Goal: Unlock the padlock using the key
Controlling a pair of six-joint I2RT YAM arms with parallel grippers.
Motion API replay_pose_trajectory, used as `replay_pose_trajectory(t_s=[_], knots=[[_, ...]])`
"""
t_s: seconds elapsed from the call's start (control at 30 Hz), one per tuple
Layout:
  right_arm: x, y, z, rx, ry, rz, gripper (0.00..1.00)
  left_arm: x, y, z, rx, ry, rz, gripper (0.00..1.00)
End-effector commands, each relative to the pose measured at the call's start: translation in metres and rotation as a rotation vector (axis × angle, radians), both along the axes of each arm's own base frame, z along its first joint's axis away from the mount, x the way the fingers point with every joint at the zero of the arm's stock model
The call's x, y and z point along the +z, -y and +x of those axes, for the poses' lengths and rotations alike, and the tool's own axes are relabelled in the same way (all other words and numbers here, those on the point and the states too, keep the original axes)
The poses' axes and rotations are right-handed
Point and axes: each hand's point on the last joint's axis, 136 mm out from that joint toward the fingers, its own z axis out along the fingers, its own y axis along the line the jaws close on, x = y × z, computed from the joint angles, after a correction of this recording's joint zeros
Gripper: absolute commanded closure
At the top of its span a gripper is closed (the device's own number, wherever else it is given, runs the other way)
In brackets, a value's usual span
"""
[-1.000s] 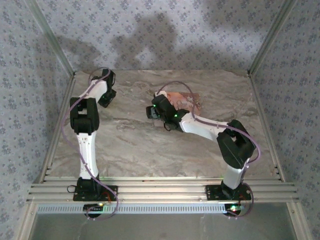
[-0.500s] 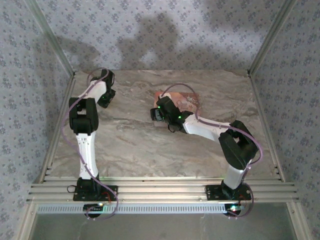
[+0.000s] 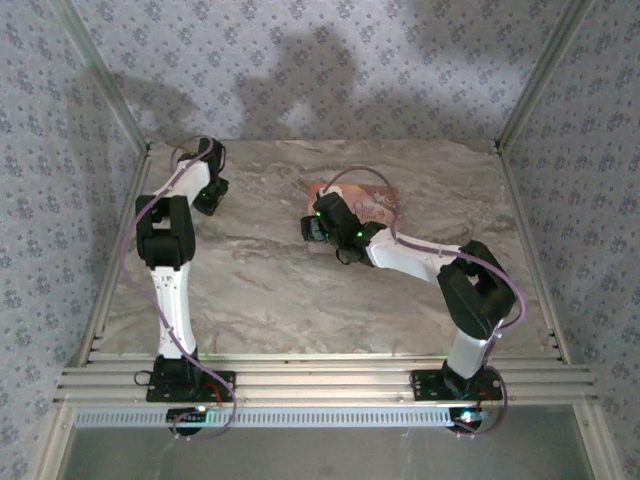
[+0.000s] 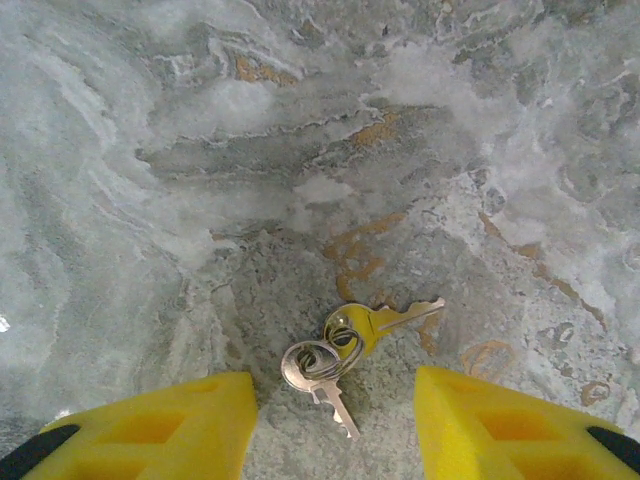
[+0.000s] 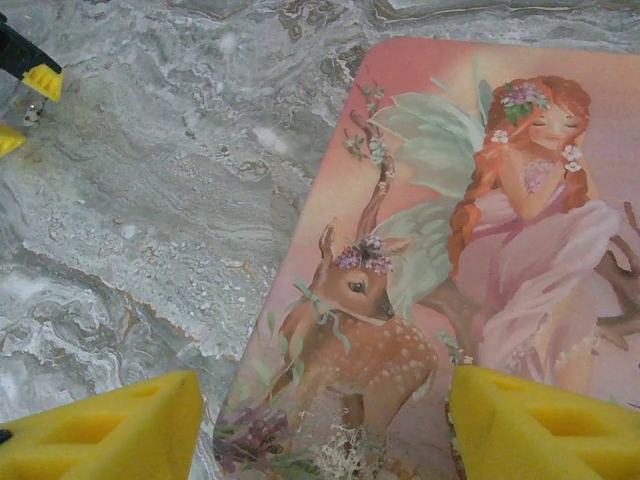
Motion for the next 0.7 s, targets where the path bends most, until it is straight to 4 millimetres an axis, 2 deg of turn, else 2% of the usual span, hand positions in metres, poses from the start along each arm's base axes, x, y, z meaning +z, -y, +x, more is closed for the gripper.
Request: replay_pose_trajectory(t_s=[0.0, 0.17, 0.2, 0.37, 0.53, 0.67], knots=[[-0.002, 0.003, 0.000, -0.013, -0.011, 0.010, 0.32, -0.024, -0.038, -0.003, 0.066, -0.046, 0.059, 0.54], [-0.006, 0.004, 0.000, -0.014, -0.019, 0.005, 0.32, -0.025, -0.039, -0.001, 0.060, -0.046, 0.060, 0.57], [-0.007, 0.004, 0.000, -0.013, -0.021, 0.005, 0.32, -0.018, -0.038, 0.007, 0.055, -0.021, 0.060, 0.57], [-0.009, 0.004, 0.000, -0.014, -0.026, 0.005, 0.32, -0.020, -0.038, 0.008, 0.039, -0.037, 0.063, 0.61], [-0.008, 0.004, 0.000, -0.015, -0.025, 0.007, 0.32, -0.023, -0.037, 0.006, 0.023, -0.047, 0.062, 0.73], [-0.006, 0.006, -0.001, -0.019, -0.022, 0.004, 0.32, -0.026, -0.034, 0.006, 0.000, -0.051, 0.052, 0.87]])
